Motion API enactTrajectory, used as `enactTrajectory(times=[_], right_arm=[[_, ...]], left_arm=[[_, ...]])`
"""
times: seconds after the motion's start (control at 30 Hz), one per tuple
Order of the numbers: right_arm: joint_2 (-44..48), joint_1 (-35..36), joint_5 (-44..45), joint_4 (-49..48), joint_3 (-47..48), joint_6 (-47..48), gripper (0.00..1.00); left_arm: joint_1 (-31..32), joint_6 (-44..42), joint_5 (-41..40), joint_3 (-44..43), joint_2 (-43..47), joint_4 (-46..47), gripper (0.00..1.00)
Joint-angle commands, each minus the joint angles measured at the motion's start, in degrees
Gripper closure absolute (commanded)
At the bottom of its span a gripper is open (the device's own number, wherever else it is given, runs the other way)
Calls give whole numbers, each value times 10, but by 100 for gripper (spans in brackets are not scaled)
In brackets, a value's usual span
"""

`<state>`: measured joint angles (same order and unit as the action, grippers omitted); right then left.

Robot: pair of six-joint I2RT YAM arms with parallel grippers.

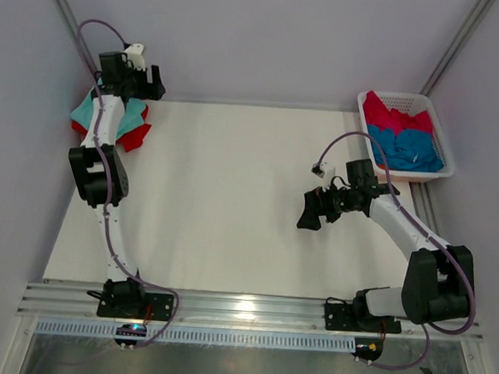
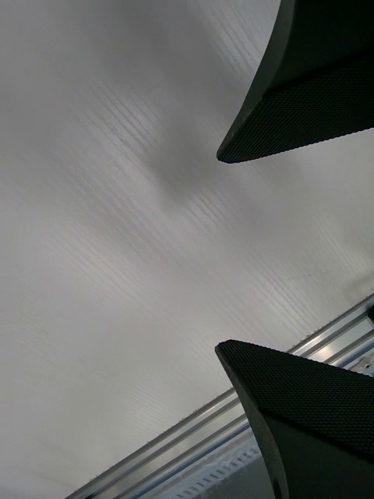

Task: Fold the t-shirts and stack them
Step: Neatly place the folded tshirt to the corner

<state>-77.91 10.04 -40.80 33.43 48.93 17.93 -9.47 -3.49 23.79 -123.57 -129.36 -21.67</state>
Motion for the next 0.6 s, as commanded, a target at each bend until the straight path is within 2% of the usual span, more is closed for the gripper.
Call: enactTrajectory(times=[0.0, 0.2, 0.57], right_arm=[[24, -2, 5, -12, 0, 14, 1], [19, -1, 9, -11, 0, 18, 1], [15, -1, 9, -7, -1, 20, 1]], left_arm=[[-9, -16, 17, -51, -48, -14, 16], [-9, -25, -1, -19, -51, 35, 16], [-10, -65, -31, -13, -61, 40, 16]])
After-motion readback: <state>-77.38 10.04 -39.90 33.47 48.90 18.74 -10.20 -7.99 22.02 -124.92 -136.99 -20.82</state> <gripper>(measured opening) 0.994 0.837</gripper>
